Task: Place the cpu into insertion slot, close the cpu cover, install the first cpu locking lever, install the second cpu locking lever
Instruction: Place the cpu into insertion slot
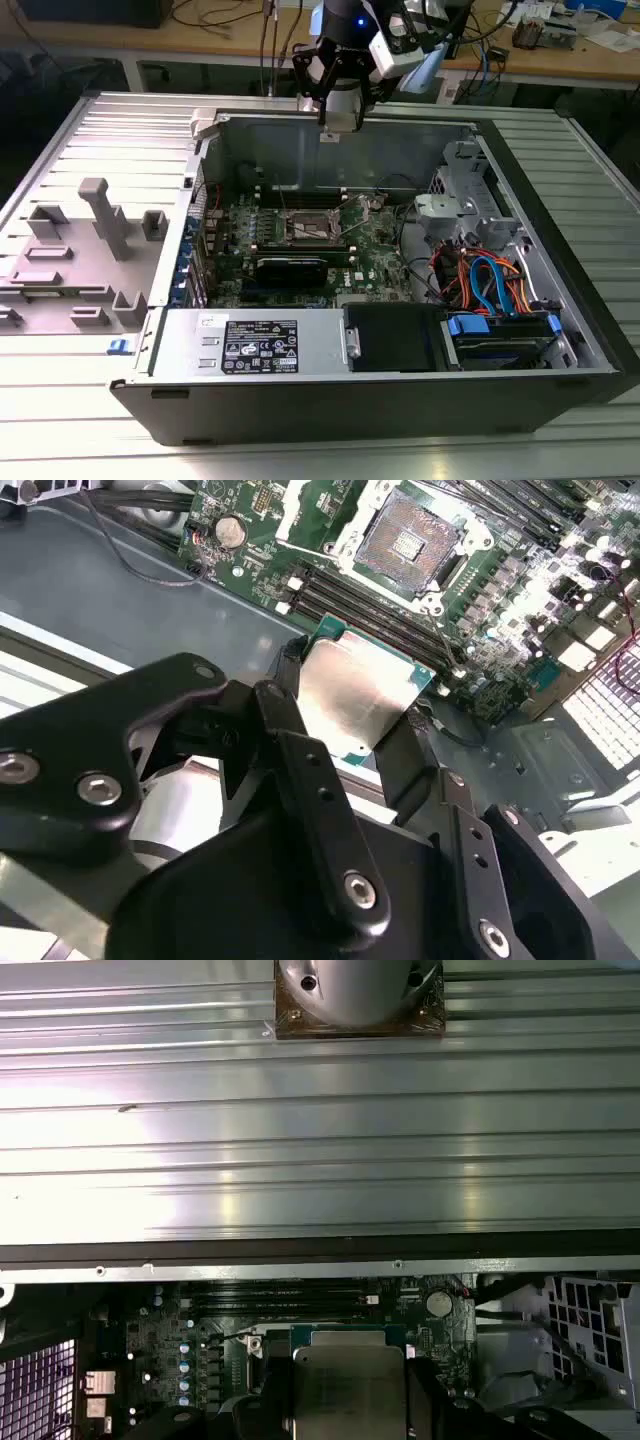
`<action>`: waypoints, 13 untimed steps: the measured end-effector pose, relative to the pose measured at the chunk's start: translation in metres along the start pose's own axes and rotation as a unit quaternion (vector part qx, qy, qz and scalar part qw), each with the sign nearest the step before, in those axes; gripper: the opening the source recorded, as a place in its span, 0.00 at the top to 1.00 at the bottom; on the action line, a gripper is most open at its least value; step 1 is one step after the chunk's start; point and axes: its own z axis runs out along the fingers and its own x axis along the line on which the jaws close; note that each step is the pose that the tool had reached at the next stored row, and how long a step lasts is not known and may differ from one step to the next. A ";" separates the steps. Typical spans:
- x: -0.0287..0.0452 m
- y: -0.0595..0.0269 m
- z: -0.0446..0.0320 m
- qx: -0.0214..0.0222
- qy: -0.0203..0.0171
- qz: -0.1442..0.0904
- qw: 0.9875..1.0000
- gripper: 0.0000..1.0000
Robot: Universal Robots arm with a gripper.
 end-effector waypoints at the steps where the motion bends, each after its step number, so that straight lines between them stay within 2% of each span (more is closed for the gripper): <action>1: 0.0000 0.0000 0.0000 0.000 0.000 0.000 1.000 0.46; 5: -0.0002 -0.0065 -0.0006 0.000 0.000 0.000 1.000 0.46; 8: -0.0001 -0.0075 -0.0006 0.000 0.000 0.001 1.000 0.46; 13: -0.0002 -0.0087 -0.0004 0.000 -0.002 0.026 1.000 0.46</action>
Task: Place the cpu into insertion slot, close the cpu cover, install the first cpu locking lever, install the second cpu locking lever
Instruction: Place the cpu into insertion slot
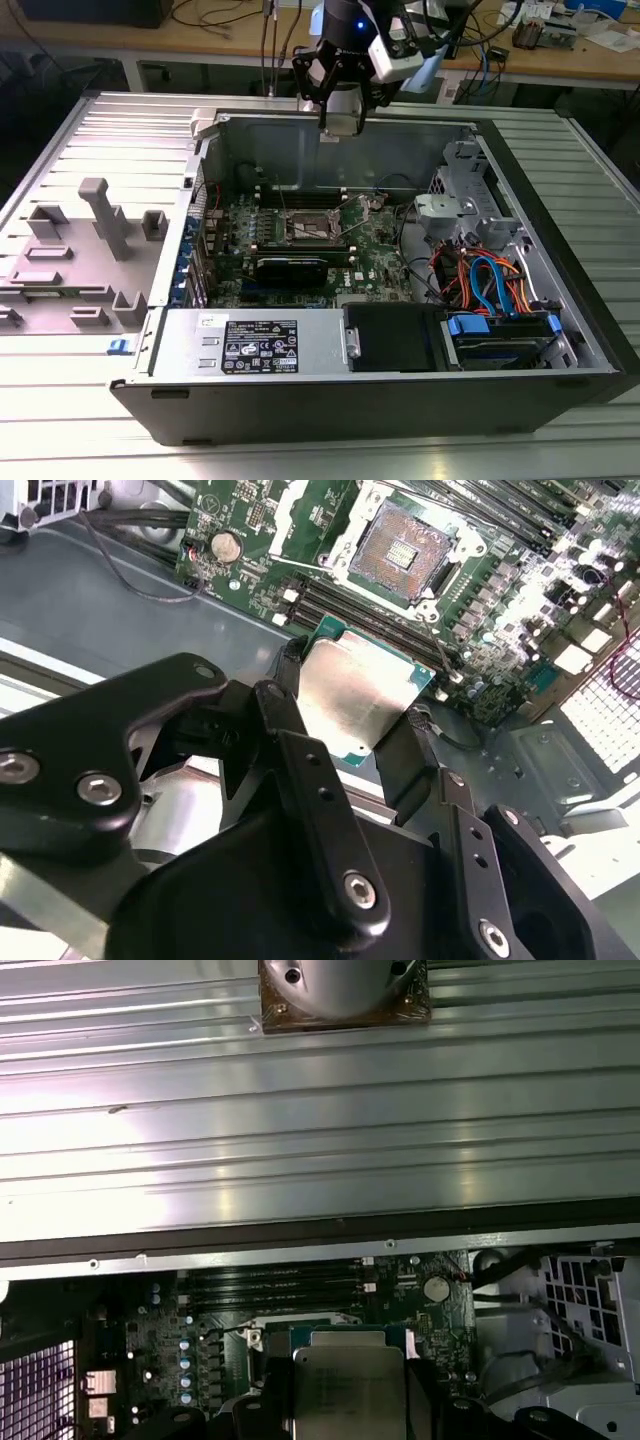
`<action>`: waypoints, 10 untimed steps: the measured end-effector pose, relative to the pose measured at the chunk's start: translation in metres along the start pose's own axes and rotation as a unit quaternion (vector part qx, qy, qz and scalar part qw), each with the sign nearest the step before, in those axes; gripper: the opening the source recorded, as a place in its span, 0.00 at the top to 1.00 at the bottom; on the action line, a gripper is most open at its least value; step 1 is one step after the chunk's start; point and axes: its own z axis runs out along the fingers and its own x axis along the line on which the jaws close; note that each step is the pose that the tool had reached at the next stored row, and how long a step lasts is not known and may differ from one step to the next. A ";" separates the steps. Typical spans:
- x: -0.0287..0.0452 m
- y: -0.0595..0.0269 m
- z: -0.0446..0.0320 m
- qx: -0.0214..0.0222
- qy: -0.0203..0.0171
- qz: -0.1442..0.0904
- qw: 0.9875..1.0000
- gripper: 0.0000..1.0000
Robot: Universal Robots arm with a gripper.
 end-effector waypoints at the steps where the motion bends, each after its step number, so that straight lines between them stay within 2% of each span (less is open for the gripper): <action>1: -0.0002 -0.0013 -0.0001 0.000 0.000 0.004 1.000 0.46; 10: -0.0002 -0.0020 -0.0001 0.000 -0.001 0.009 1.000 0.46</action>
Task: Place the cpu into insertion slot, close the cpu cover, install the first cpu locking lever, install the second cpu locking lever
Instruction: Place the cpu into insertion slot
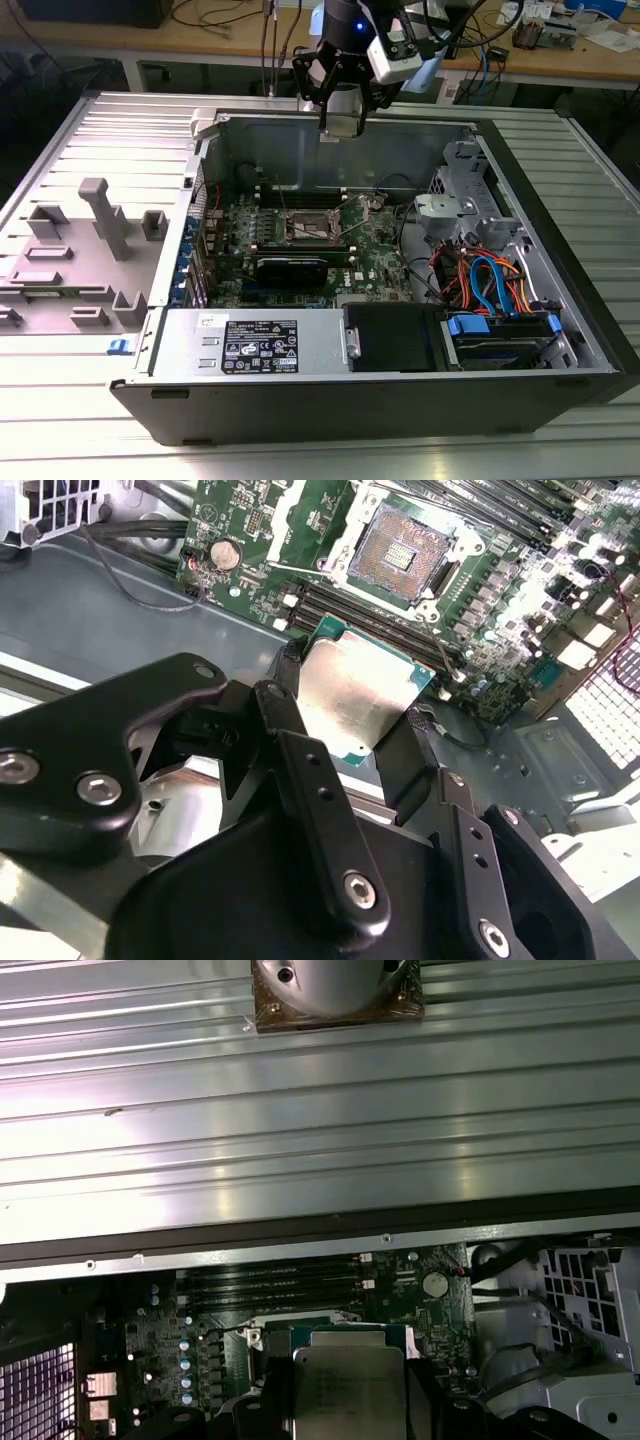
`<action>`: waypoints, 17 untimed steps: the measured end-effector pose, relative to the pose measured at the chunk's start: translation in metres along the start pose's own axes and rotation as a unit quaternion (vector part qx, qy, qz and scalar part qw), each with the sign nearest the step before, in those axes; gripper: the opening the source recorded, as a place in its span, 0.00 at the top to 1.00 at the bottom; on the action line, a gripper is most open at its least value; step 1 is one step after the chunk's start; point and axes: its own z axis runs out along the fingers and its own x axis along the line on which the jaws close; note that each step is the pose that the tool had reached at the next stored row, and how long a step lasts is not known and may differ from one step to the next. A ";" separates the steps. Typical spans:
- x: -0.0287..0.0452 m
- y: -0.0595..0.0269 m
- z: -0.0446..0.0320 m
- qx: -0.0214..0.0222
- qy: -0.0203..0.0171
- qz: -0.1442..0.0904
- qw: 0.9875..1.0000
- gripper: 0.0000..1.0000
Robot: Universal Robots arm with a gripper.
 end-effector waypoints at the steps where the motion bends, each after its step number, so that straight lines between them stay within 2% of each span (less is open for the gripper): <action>1: 0.0000 -0.0001 0.0000 0.000 0.000 0.002 1.000 0.46; 6: -0.0002 -0.0033 0.0006 0.000 -0.001 0.012 1.000 0.46; 8: -0.0003 -0.0034 0.0010 0.000 -0.002 0.024 1.000 0.46; 11: -0.0003 -0.0035 0.0018 -0.001 -0.005 0.057 0.998 0.46; 17: 0.0012 -0.0036 0.0019 -0.001 -0.005 0.061 0.998 0.46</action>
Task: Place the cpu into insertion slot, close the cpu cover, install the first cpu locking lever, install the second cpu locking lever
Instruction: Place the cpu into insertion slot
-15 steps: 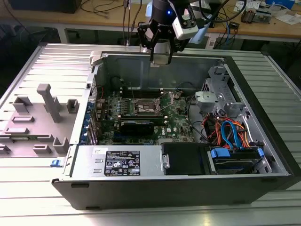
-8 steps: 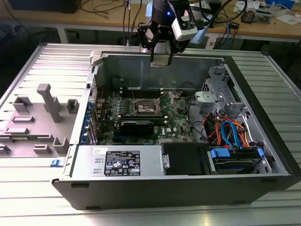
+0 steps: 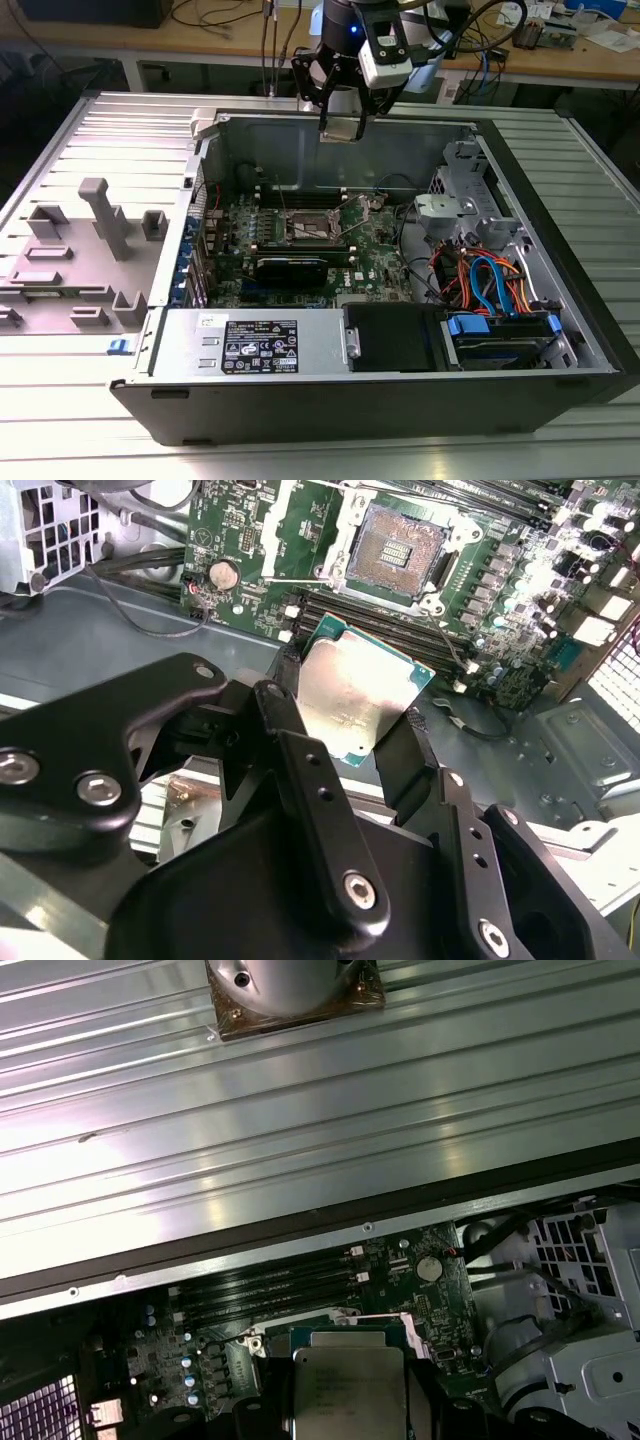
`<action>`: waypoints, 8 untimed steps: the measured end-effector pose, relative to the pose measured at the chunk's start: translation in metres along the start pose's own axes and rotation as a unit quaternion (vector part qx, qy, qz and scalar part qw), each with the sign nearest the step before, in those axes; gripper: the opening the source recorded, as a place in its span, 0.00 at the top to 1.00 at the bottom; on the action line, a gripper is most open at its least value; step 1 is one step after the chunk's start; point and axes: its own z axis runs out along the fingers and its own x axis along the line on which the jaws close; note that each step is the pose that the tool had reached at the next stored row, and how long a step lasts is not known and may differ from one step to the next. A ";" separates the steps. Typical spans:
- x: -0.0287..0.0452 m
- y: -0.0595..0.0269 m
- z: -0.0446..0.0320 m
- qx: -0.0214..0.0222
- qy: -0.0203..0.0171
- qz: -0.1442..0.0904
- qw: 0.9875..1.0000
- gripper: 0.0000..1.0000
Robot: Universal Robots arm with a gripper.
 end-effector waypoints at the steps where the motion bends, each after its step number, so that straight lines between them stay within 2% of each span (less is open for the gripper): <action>1: 0.0000 0.0000 0.0000 0.000 0.000 0.000 1.000 0.46; 8: 0.0002 0.0000 0.0000 0.000 0.000 0.000 1.000 0.46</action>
